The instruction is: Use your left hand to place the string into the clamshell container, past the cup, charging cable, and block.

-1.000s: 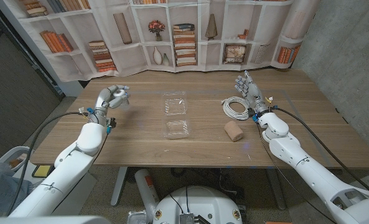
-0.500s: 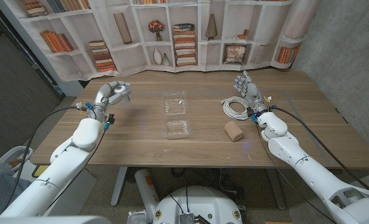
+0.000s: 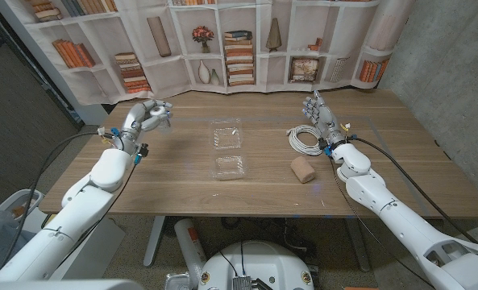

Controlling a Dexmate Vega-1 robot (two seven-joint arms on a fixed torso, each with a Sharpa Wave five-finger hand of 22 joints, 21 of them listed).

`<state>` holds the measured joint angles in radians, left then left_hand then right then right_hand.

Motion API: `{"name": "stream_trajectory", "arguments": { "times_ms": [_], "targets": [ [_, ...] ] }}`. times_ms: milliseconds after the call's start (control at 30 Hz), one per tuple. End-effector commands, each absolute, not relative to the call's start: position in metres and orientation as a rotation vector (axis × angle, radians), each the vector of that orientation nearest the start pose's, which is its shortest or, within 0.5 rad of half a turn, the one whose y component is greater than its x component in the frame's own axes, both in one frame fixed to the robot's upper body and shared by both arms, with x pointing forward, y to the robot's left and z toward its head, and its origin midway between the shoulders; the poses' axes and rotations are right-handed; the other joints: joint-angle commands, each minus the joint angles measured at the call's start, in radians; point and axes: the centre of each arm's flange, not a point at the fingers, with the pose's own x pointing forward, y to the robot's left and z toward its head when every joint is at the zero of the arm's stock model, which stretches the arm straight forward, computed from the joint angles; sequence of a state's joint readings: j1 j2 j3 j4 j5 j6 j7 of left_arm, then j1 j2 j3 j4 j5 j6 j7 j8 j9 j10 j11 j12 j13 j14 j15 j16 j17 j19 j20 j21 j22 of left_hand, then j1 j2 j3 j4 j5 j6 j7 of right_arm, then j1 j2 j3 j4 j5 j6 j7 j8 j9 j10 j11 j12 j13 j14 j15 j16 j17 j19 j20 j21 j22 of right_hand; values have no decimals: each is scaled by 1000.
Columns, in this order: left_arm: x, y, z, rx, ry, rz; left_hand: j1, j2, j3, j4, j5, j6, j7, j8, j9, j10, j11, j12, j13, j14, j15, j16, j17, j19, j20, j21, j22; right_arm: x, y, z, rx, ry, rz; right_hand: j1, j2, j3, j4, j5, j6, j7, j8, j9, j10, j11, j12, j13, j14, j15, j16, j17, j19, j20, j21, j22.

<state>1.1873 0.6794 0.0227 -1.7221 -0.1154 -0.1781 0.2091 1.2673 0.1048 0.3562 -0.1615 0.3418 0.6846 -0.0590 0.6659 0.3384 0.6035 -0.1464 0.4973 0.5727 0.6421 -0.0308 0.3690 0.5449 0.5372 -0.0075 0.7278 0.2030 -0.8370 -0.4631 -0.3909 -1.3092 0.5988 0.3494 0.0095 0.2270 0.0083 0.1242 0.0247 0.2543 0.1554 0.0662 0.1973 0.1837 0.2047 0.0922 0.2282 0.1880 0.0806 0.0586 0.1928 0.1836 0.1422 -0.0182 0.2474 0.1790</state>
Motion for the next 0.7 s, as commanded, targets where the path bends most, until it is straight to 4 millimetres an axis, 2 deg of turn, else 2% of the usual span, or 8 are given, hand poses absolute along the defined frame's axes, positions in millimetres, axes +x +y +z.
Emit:
{"name": "stream_trajectory", "arguments": {
  "times_ms": [33, 300, 700],
  "targets": [
    [540, 368, 9, 531, -766, 127, 9, 23, 84, 16, 6, 1, 3, 7, 0, 28, -19, 4, 6, 38, -90, -7, 8, 22, -24, 11, 1, 646, -262, -18, 34, -666, 219, 3, 12, 0, -2, -2, 7, 1, 1, 5, 9, 4, 1, 5, 7, 1, -4, 2, 13, -1, -3, 5],
    [541, 355, 11, 504, -798, 76, 7, 20, 86, 16, 7, 5, 6, 12, -3, 31, -18, 3, 14, 44, -86, -8, 13, 22, -28, 22, 0, 644, -265, -19, 36, -670, 213, 3, 12, 0, -3, -3, 9, 3, 1, 5, 9, 4, 1, 5, 7, 1, -4, 2, 12, -4, -6, 5],
    [543, 349, 16, 509, -810, 18, 4, 17, 91, 15, 9, 6, 5, 18, -7, 36, -17, 1, 23, 50, -87, -10, 20, 14, -28, 34, -1, 642, -266, -21, 38, -669, 207, 2, 13, -1, -3, -3, 9, 2, 1, 5, 10, 4, 1, 5, 6, 0, -4, 2, 12, -4, -8, 5]
  ]
}}
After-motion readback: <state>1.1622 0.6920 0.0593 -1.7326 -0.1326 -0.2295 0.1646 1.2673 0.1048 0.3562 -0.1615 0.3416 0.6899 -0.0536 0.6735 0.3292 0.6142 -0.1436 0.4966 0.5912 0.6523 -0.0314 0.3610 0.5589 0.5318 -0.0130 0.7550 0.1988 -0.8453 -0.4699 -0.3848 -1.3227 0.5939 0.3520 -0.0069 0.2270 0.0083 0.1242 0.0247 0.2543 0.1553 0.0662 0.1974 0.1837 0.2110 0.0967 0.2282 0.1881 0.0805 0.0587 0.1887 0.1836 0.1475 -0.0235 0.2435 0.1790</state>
